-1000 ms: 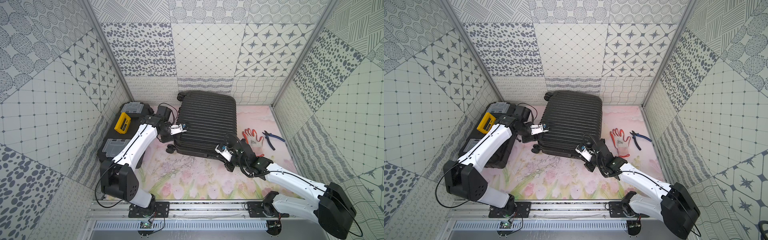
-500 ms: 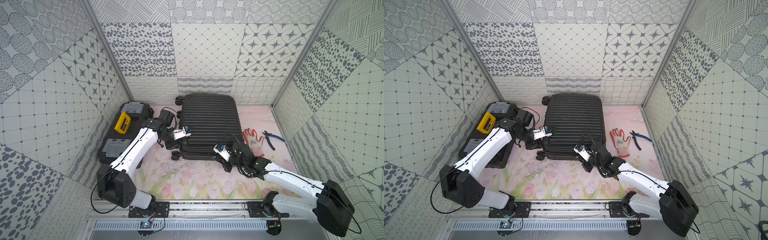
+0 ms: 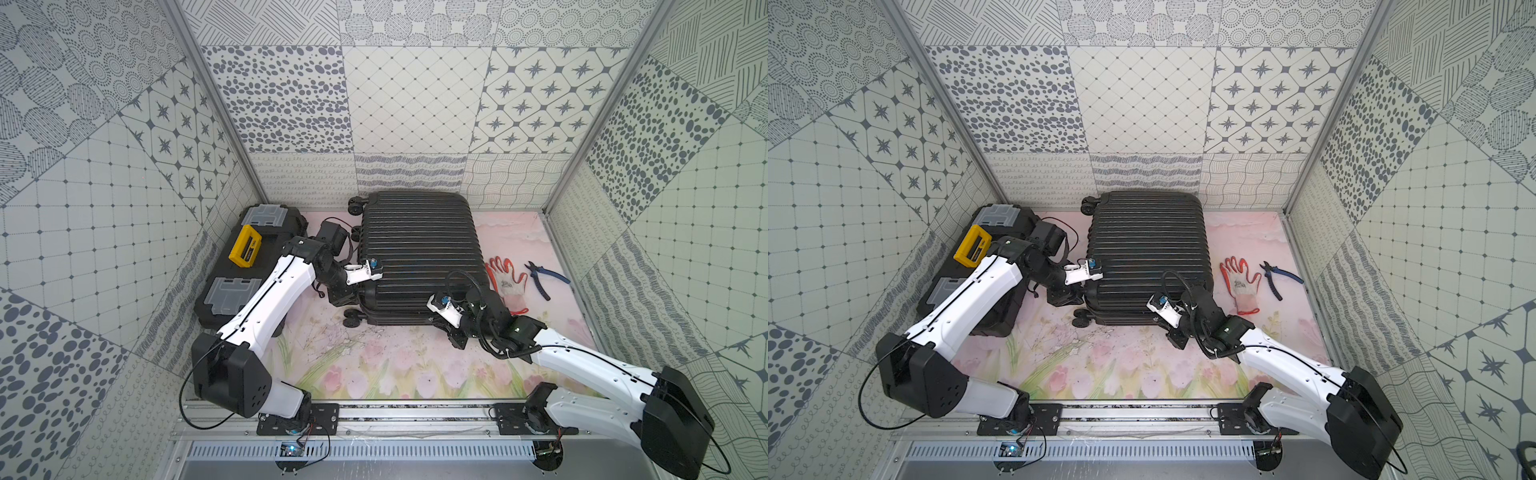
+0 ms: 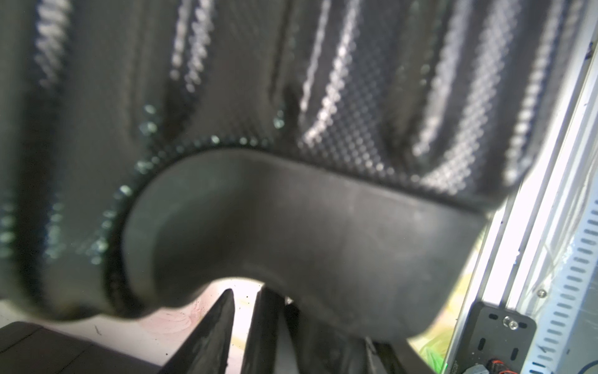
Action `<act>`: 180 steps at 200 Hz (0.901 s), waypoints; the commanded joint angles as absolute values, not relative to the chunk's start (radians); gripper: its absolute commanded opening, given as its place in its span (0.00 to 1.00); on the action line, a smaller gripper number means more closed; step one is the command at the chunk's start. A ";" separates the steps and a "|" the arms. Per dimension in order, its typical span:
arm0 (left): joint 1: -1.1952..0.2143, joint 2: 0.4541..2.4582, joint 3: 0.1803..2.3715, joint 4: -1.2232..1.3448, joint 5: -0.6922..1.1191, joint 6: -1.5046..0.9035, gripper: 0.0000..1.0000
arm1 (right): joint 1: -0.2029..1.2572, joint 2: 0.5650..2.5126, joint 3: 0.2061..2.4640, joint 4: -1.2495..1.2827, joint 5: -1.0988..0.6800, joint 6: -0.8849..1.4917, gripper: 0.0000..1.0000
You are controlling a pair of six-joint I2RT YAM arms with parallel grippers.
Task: Close the suitcase zippers
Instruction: Zip the zipper on the suitcase.
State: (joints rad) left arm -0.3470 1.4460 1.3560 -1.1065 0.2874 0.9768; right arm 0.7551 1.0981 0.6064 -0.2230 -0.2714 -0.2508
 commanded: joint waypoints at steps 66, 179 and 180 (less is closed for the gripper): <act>-0.262 1.431 1.330 -1.108 0.394 1.160 0.60 | 0.738 1.064 0.604 -0.263 -0.357 -0.272 0.03; -0.316 1.496 1.429 -1.109 0.661 0.846 0.04 | 0.797 1.034 0.608 -0.252 -0.405 -0.242 0.02; -0.318 1.495 1.427 -1.106 0.659 0.840 0.04 | 0.797 1.035 0.608 -0.250 -0.404 -0.240 0.02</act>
